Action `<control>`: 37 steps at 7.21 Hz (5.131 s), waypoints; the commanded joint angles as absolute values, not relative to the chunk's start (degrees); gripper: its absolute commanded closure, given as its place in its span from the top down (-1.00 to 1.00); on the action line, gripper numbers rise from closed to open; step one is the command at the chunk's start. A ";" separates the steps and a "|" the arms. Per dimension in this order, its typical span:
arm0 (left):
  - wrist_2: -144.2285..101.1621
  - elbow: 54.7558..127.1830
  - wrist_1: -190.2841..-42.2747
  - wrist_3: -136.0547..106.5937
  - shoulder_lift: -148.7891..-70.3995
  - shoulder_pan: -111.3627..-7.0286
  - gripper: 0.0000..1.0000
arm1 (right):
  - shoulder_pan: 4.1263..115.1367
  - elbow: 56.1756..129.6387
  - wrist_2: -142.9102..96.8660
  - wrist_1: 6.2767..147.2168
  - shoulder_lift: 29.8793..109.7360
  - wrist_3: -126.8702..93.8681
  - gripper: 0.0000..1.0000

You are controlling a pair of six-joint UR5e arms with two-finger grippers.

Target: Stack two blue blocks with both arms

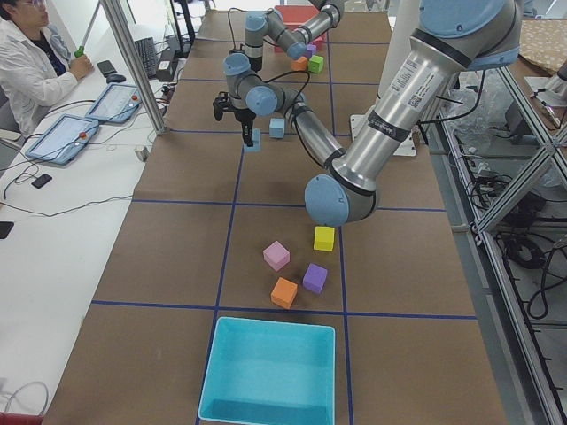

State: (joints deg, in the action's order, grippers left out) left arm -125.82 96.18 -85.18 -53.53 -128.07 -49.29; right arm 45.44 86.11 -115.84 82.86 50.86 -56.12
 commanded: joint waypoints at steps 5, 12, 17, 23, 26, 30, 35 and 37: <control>-117.77 86.33 -84.37 -63.26 -141.13 -39.04 0.06 | 52.21 86.22 -120.85 82.53 55.72 -47.20 1.00; -114.17 81.92 -84.99 -65.48 -145.02 -32.87 0.07 | 52.29 86.13 -120.85 82.44 55.81 -47.20 1.00; -114.17 80.95 -85.69 -66.09 -145.37 -32.08 0.07 | 52.29 86.22 -120.76 82.44 55.81 -47.20 1.00; -113.21 80.16 -88.15 -65.66 -145.37 -32.08 0.53 | 52.29 86.22 -120.76 82.00 56.07 -47.20 1.00; -111.89 80.94 -87.81 -65.21 -145.02 -32.25 0.97 | 52.29 86.22 -120.76 81.65 56.16 -47.20 1.00; -116.43 88.83 -86.22 -63.65 -140.47 -37.33 0.99 | 53.69 90.58 -121.11 81.74 59.83 -46.24 1.00; -122.83 102.91 -75.68 -32.52 -127.92 -57.33 0.99 | 65.19 101.94 -122.69 81.92 73.36 -37.88 1.00; -127.95 102.40 -75.67 -14.94 -121.15 -68.51 0.99 | 72.82 106.25 -128.28 82.18 83.89 -30.64 1.00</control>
State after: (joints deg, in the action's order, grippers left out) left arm -124.97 102.36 -75.85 -25.99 -125.55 -61.63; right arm 67.82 104.09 -124.55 82.04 77.71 -35.71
